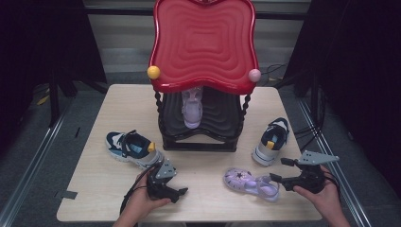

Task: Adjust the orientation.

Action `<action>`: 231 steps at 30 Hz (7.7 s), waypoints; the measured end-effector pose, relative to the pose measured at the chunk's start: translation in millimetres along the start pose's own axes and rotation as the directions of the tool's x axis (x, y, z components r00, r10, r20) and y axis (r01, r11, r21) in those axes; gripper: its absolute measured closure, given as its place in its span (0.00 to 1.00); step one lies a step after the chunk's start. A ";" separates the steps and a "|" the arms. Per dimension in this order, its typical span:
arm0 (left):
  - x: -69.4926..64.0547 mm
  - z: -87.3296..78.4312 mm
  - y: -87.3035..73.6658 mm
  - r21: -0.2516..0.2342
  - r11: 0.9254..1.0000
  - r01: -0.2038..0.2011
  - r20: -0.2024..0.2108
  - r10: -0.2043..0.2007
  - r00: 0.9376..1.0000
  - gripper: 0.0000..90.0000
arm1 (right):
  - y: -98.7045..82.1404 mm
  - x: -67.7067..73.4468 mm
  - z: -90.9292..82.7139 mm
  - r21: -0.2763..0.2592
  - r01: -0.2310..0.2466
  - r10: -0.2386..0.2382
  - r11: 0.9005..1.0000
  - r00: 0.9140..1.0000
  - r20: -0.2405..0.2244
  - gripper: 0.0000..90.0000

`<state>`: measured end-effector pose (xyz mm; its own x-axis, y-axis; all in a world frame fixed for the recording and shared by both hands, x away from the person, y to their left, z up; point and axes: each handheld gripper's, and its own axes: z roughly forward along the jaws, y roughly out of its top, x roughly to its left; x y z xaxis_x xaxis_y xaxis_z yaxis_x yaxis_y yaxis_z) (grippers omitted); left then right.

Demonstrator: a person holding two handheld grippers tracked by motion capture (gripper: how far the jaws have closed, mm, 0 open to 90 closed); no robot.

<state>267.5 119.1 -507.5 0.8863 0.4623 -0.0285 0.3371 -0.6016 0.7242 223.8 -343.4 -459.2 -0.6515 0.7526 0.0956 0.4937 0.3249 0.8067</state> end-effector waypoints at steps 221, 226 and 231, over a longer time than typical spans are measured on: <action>0.1 -0.1 0.0 0.001 1.000 -0.001 -0.001 0.001 1.000 0.17 | 116.4 89.1 64.3 -0.365 0.190 -0.068 0.912 0.945 0.321 0.94; 0.1 -0.1 0.0 0.002 1.000 -0.001 -0.001 0.001 1.000 0.17 | 121.1 90.4 69.8 -0.375 0.187 -0.054 0.908 0.939 0.339 0.94; 0.2 -0.2 0.0 0.002 1.000 -0.002 0.000 0.002 1.000 0.17 | 126.2 92.9 75.6 -0.381 0.186 -0.038 0.906 0.930 0.366 0.95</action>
<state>267.6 119.3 -507.4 0.8870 0.4610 -0.0264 0.3356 -0.6043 0.7227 269.2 -189.2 -392.6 -0.4136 0.8972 -0.1548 0.1064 0.2165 0.9705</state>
